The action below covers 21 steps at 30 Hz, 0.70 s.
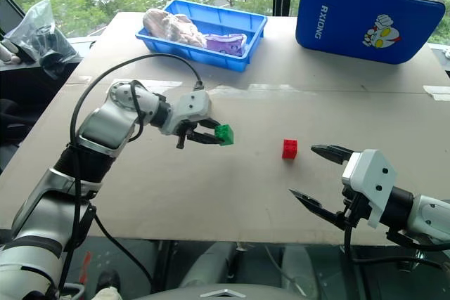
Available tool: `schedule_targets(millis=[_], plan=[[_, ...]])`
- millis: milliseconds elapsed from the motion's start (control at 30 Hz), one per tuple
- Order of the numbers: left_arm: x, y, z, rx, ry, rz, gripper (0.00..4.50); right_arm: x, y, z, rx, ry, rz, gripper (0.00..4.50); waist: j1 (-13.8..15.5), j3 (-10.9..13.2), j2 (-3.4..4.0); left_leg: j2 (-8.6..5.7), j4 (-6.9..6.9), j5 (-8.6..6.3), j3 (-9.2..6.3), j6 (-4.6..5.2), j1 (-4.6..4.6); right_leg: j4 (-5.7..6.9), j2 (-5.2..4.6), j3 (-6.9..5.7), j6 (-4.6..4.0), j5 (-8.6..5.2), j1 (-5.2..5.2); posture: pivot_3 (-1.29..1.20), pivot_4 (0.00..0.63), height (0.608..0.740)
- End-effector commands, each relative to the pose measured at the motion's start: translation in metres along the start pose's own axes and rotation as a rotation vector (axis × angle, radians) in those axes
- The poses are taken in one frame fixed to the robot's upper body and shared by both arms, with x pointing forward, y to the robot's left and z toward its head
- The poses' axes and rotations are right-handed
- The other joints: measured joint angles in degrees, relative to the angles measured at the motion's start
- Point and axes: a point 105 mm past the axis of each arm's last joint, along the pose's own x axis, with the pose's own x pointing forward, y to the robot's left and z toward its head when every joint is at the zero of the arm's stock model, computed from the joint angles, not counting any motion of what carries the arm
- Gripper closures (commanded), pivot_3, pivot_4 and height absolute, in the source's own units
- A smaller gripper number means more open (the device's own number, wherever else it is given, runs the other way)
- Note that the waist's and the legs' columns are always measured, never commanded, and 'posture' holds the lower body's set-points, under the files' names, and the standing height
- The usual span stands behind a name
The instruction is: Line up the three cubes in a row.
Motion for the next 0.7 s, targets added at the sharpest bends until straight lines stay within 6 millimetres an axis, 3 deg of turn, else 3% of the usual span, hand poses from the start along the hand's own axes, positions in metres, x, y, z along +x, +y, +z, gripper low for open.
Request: schedule_targets(millis=[33, 500, 700], plan=[[0.004, 0.005, 0.006, 0.045, 0.013, -0.006, 3.26, -0.006, -0.002, 0.005, -0.054, -0.005, -0.01, 0.0, 0.0, 0.0, 0.0, 0.0, 0.0, 0.0, 0.0, 0.0, 0.01, 0.01, 0.0, 0.0, 0.0, 0.0, 0.0, 0.0, 0.15, 0.74], [0.014, 0.001, 0.023, 0.053, 0.035, -0.018, 3.26, -0.007, 0.001, 0.002, -0.041, -0.003, 0.0, 0.0, 0.4, 0.0, 0.0, 0.0, 0.03, 0.0, -0.01, 0.0, 0.07, 0.07, 0.02, 0.01, 0.0, 0.0, 0.07, 0.0, 0.15, 0.74], [0.014, -0.001, 0.022, 0.064, 0.051, -0.006, 3.26, -0.006, 0.001, 0.003, -0.039, -0.006, 0.006, 0.0, 0.4, 0.0, 0.0, 0.0, 0.03, 0.0, -0.01, 0.0, 0.09, 0.06, 0.02, 0.01, 0.0, 0.0, 0.09, 0.0, 0.15, 0.74]])
